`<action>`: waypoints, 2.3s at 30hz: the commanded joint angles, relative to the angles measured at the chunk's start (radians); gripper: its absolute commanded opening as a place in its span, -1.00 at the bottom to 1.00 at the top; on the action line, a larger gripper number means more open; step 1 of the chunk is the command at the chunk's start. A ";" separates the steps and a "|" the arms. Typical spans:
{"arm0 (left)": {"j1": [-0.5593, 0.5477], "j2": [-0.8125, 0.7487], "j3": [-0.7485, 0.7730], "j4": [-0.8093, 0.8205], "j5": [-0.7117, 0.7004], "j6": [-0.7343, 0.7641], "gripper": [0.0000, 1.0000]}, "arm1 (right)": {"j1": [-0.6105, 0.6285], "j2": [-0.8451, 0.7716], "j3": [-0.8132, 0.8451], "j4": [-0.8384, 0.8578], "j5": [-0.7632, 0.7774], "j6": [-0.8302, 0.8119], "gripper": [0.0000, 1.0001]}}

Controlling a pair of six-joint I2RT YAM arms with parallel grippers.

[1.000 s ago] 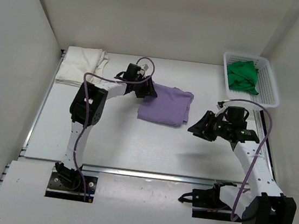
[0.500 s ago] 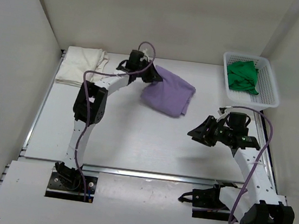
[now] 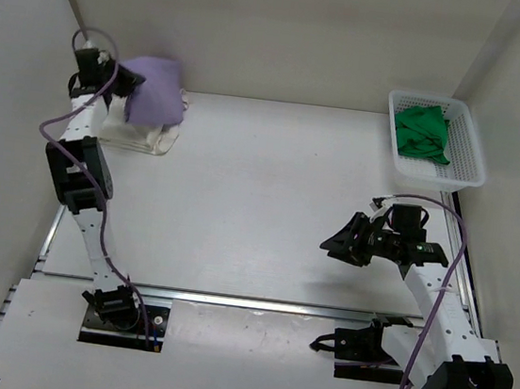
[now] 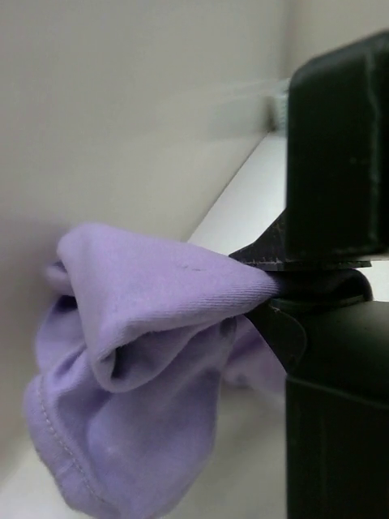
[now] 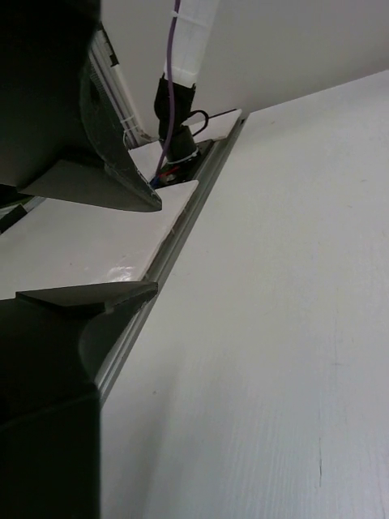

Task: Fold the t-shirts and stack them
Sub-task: Put the neatly folded tshirt into the corner of the board with the left arm, then grab crumpled tshirt from bin with the right arm

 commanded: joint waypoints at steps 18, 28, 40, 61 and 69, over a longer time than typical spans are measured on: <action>0.202 -0.546 -0.713 -0.033 -0.360 -0.123 0.97 | 0.032 -0.046 -0.010 -0.013 -0.044 -0.041 0.28; -0.206 -0.688 -0.702 -0.119 -0.389 0.021 0.98 | 0.264 0.124 0.200 -0.152 0.330 -0.137 -0.99; -0.555 -0.869 -0.944 -0.311 -0.250 0.206 0.97 | 0.320 0.307 0.416 0.016 0.332 -0.294 -0.22; -0.766 -1.081 -1.147 -0.381 -0.037 0.303 0.97 | -0.105 0.946 1.392 -0.266 0.906 -0.174 -1.00; -0.766 -1.149 -1.248 -0.341 0.031 0.291 0.97 | -0.241 1.438 1.924 -0.354 0.894 -0.028 -0.46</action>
